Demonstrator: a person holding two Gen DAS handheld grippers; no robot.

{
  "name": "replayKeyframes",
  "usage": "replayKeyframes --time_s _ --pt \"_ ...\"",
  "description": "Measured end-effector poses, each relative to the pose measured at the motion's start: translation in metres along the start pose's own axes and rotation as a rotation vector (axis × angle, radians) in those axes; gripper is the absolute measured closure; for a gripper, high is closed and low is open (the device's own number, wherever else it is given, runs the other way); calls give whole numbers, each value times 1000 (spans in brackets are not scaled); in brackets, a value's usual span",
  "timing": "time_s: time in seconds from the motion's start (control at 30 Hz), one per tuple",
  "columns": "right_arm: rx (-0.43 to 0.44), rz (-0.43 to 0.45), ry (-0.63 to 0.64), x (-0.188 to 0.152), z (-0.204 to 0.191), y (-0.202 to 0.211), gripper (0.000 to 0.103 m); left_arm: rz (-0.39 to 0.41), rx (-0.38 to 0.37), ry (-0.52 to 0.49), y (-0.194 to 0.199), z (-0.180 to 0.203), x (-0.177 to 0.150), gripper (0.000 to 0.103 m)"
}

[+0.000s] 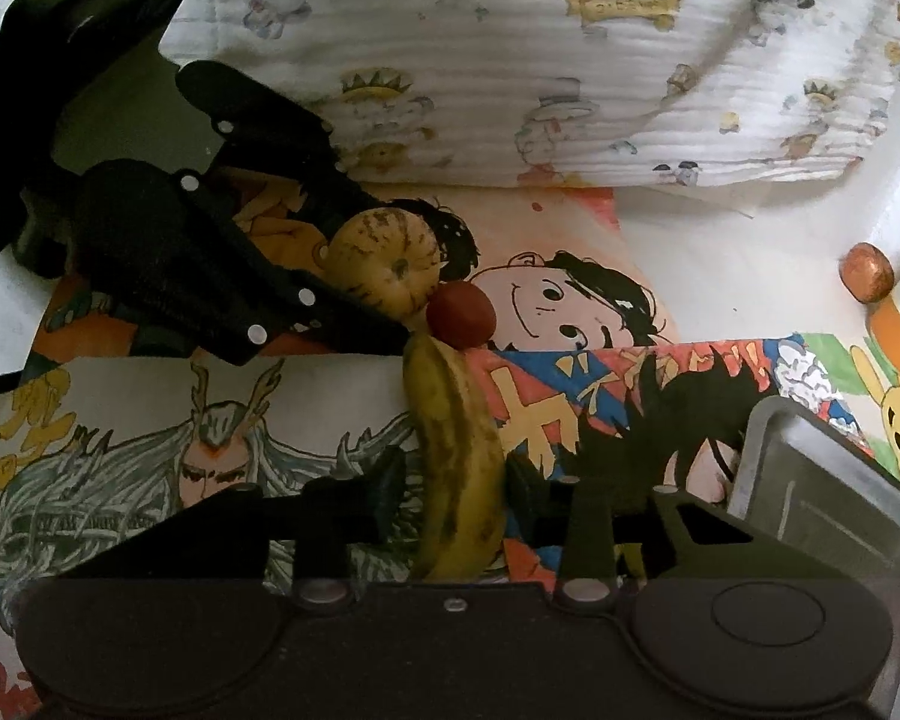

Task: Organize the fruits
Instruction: 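Grasp the brown-spotted banana with the right tool while the left tool grasps the large speckled round fruit, then carry the spotted banana and speckled fruit over the tray with both tools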

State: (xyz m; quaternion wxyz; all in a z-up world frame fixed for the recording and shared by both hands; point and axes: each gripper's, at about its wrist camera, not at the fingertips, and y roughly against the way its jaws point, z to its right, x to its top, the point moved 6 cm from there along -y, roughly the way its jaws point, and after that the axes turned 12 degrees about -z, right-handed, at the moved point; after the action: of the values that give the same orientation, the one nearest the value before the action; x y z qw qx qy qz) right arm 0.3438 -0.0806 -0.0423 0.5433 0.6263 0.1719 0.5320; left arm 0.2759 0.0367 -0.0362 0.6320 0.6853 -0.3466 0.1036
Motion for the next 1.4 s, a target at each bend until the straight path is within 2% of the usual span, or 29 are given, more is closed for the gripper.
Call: replayKeyframes --time_s 0.1,0.33,0.67,0.87,1.1,1.23,1.4 --pt "-17 12 -21 -1 0 0 70 6 -1 18 1 -1 -2 43" --pt "-37 26 -105 -4 -1 2 71 2 -47 153 7 -5 -7 44" --pt "21 61 -260 -24 0 13 71 27 -52 301 21 10 -13 44" --pt "47 131 -365 -41 6 34 71 39 -66 356 28 16 -10 44" --pt "29 256 -504 -62 27 79 71 86 -6 397 34 32 16 44" --pt "-34 306 -562 -77 43 106 71 131 -36 436 34 44 42 44" --pt "-110 324 -636 -105 62 129 71 149 -98 426 25 69 72 44"
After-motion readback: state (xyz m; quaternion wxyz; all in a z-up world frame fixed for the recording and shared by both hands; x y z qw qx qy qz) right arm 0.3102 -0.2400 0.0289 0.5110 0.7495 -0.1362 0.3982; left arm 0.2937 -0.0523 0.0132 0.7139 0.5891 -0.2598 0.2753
